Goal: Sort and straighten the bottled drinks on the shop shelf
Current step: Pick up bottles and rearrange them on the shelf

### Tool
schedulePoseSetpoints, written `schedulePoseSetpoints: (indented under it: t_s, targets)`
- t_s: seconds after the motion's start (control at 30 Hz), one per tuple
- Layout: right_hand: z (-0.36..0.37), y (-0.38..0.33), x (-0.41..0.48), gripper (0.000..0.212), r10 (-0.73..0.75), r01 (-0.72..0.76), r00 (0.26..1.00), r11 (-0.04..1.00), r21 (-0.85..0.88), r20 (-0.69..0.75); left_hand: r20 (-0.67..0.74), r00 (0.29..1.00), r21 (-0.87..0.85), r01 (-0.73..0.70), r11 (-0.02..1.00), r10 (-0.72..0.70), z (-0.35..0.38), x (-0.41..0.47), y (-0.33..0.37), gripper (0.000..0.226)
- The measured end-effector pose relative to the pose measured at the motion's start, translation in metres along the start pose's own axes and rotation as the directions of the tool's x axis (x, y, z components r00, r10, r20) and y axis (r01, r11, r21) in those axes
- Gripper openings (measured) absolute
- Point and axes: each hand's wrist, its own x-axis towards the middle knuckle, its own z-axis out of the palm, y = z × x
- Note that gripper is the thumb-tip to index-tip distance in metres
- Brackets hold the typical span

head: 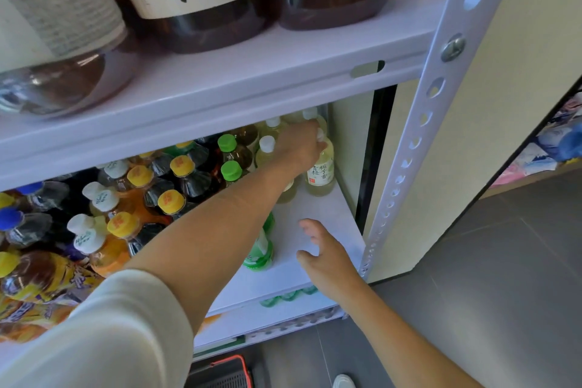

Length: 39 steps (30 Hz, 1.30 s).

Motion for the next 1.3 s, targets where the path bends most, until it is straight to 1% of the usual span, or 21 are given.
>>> schedulePoseSetpoints:
  t_s: [0.13, 0.27, 0.33, 0.37, 0.4, 0.47, 0.5, 0.57, 0.6, 0.67, 0.77, 0.87, 0.9, 0.97, 1.03, 1.07, 1.13, 1.17, 1.23, 1.27, 1.3]
  targets:
    - [0.004, 0.002, 0.007, 0.052, 0.020, -0.018, 0.999, 0.999, 0.038, -0.041, 0.017, 1.000, 0.075, -0.021, 0.997, 0.020, -0.003, 0.000, -0.005, 0.022]
    - [0.001, 0.000, 0.019, 0.061, 0.091, -0.061, 0.988, 0.971, 0.231, -0.122, 0.049, 0.998, 0.174, -0.035, 0.984, 0.027, -0.016, -0.003, -0.003, 0.040]
    - [-0.002, -0.005, 0.029, 0.063, 0.095, -0.041, 0.978, 0.960, 0.278, -0.183, -0.038, 0.998, 0.259, -0.045, 0.965, 0.056, -0.027, -0.006, -0.008, 0.032]
    - [-0.003, -0.008, 0.035, 0.063, 0.093, -0.026, 0.973, 0.952, 0.303, -0.209, -0.082, 0.994, 0.349, -0.036, 0.936, 0.068, -0.032, -0.010, -0.012, 0.024]
    - [-0.003, -0.012, 0.041, 0.063, 0.089, -0.008, 0.969, 0.943, 0.332, -0.229, -0.078, 0.995, 0.464, -0.023, 0.885, 0.067, -0.037, -0.014, -0.016, 0.018]
    - [-0.002, -0.021, 0.054, 0.062, 0.074, 0.019, 0.968, 0.931, 0.366, -0.240, 0.042, 0.999, 0.666, -0.031, 0.745, 0.003, -0.041, -0.023, -0.024, 0.022]
    - [-0.002, -0.026, 0.059, 0.062, 0.067, 0.028, 0.969, 0.928, 0.371, -0.239, 0.098, 0.995, 0.701, -0.048, 0.711, -0.030, -0.041, -0.027, -0.025, 0.023]
    - [-0.002, -0.035, 0.071, 0.062, 0.043, 0.058, 0.967, 0.922, 0.382, -0.250, 0.147, 0.989, 0.716, -0.088, 0.693, -0.027, -0.039, -0.033, -0.025, 0.011]
    - [-0.003, -0.038, 0.076, 0.062, 0.037, 0.070, 0.964, 0.921, 0.384, -0.262, 0.145, 0.989, 0.693, -0.098, 0.714, -0.004, -0.040, -0.035, -0.022, 0.007]
    - [-0.004, -0.040, 0.085, 0.062, 0.048, 0.065, 0.957, 0.927, 0.370, -0.286, 0.135, 0.991, 0.624, -0.082, 0.777, -0.003, -0.042, -0.039, -0.018, 0.017]
    - [-0.004, -0.041, 0.088, 0.052, 0.065, 0.046, 0.958, 0.928, 0.370, -0.280, 0.109, 0.994, 0.524, -0.047, 0.850, -0.013, -0.046, -0.055, -0.013, 0.012]
    - [-0.009, -0.042, 0.072, 0.040, 0.077, 0.043, 0.976, 0.851, 0.524, -0.204, 0.017, 0.999, 0.455, -0.045, 0.889, 0.041, -0.046, -0.084, -0.014, 0.032]
    - [-0.014, -0.041, 0.062, 0.037, 0.047, 0.061, 0.982, 0.837, 0.544, -0.182, -0.052, 0.997, 0.403, -0.033, 0.915, 0.059, -0.048, -0.096, -0.015, 0.035]
    - [-0.024, -0.043, 0.035, 0.033, -0.112, 0.158, 0.986, 0.853, 0.498, -0.121, -0.221, 0.974, 0.212, -0.006, 0.977, 0.055, -0.057, -0.119, -0.017, 0.034]
    - [-0.026, -0.045, 0.005, 0.021, -0.266, 0.246, 0.964, 0.856, 0.455, -0.020, -0.327, 0.943, -0.090, 0.042, 0.995, -0.069, -0.072, -0.138, -0.018, 0.031]
    - [-0.024, -0.045, -0.008, 0.026, -0.323, 0.287, 0.946, 0.866, 0.409, 0.021, -0.346, 0.924, -0.244, 0.080, 0.966, -0.164, -0.080, -0.145, -0.018, 0.033]
    - [-0.014, -0.050, -0.031, 0.058, -0.405, 0.383, 0.914, 0.882, 0.275, 0.024, -0.348, 0.883, -0.490, 0.115, 0.864, -0.315, -0.091, -0.154, -0.018, 0.040]
    - [-0.009, -0.056, -0.042, 0.068, -0.411, 0.404, 0.911, 0.893, 0.199, -0.004, -0.329, 0.868, -0.588, 0.119, 0.800, -0.371, -0.094, -0.159, -0.016, 0.043]
    - [-0.005, -0.065, -0.066, 0.072, -0.404, 0.409, 0.912, 0.899, 0.154, -0.065, -0.246, 0.855, -0.744, 0.135, 0.655, -0.456, -0.097, -0.166, -0.012, 0.043]
    - [-0.006, -0.068, -0.076, 0.070, -0.406, 0.412, 0.911, 0.893, 0.181, -0.069, -0.191, 0.858, -0.806, 0.141, 0.574, -0.478, -0.099, -0.170, -0.011, 0.041]
    - [-0.009, -0.070, -0.083, 0.068, -0.384, 0.380, 0.923, 0.887, 0.262, -0.041, -0.128, 0.868, -0.852, 0.150, 0.501, -0.479, -0.101, -0.173, -0.013, 0.038]
